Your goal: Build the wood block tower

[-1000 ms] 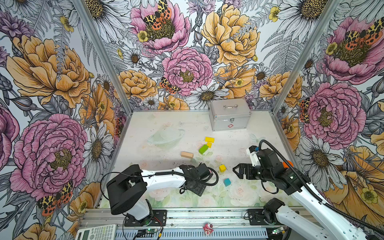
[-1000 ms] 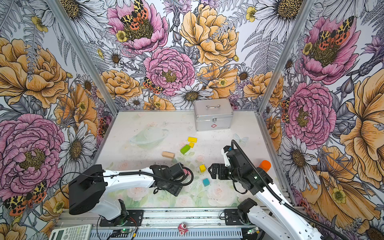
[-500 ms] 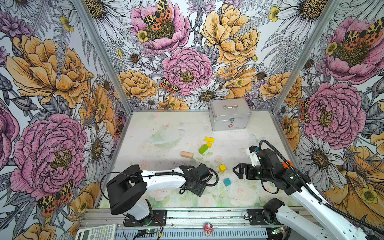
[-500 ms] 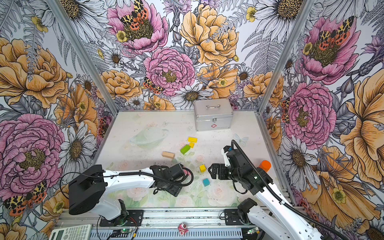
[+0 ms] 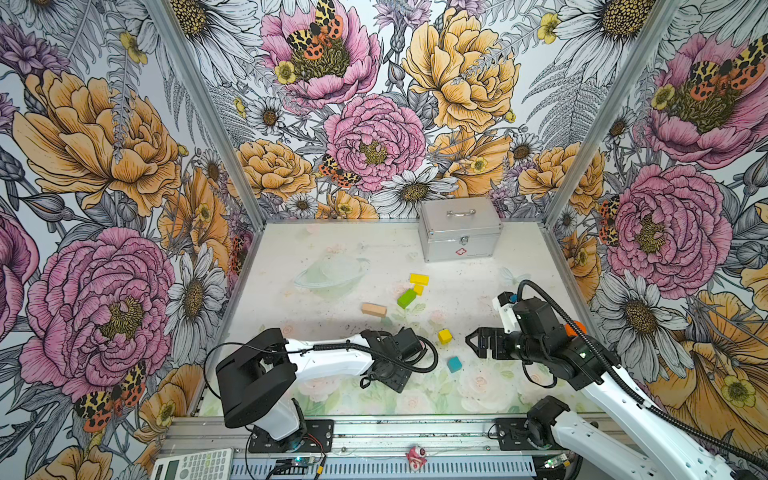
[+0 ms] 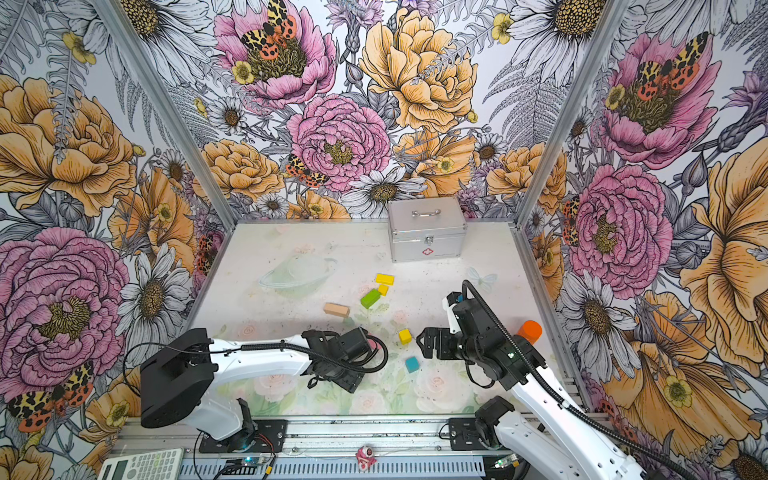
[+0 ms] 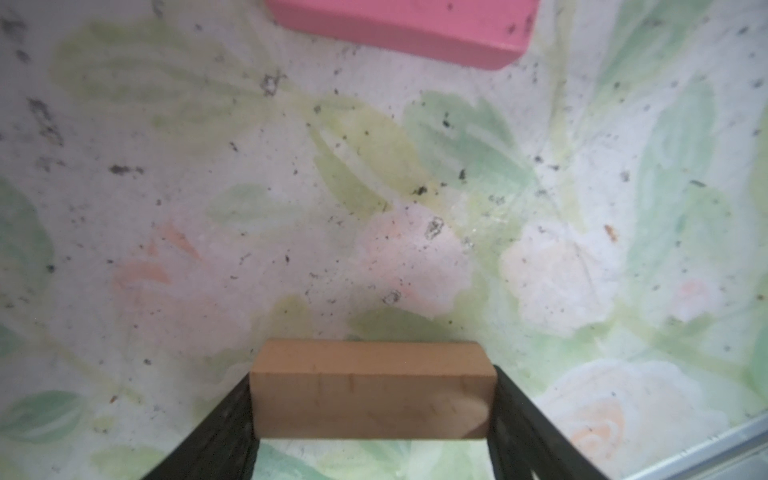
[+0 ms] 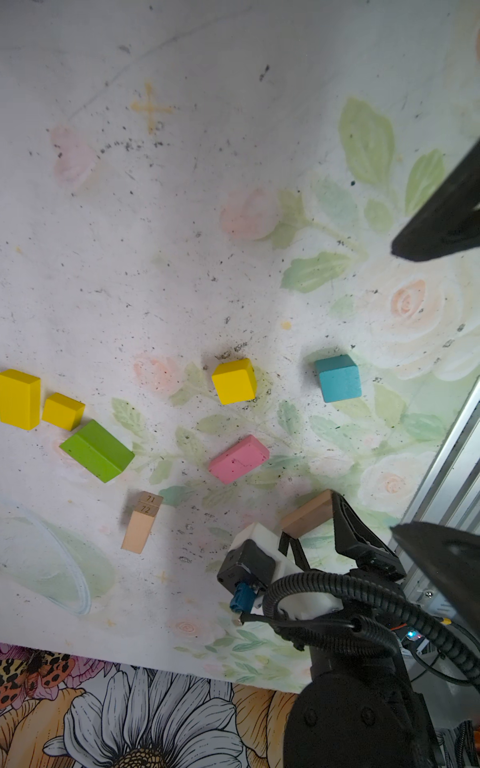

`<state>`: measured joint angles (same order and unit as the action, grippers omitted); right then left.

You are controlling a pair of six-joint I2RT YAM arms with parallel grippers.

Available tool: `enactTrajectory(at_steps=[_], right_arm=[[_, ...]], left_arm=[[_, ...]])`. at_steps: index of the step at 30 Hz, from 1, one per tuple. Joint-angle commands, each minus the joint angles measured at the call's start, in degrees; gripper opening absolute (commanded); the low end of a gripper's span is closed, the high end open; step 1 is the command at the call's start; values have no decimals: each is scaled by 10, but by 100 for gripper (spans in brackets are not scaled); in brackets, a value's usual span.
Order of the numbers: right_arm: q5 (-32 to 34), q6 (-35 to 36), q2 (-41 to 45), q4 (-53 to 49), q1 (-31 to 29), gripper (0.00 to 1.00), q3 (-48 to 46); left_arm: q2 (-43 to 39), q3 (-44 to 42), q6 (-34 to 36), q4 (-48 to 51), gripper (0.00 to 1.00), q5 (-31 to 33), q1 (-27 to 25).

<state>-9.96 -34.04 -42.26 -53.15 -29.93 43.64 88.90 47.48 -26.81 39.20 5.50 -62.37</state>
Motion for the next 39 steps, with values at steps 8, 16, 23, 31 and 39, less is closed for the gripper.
enactTrajectory(at_steps=[8,16,23,31,39], right_arm=[[-8,-2,11,12,4,100,5],[-10,-7,-3,33,3,100,2],[-22,-6,-21,55,-1,100,2],[-20,3,-37,60,-1,100,8],[-23,8,-59,70,-1,100,12]], left_arm=[[-14,60,10,50,74,30,43],[-34,127,36,72,74,56,120],[1,200,76,88,74,78,189],[53,238,93,99,73,82,230],[77,238,88,97,74,80,248]])
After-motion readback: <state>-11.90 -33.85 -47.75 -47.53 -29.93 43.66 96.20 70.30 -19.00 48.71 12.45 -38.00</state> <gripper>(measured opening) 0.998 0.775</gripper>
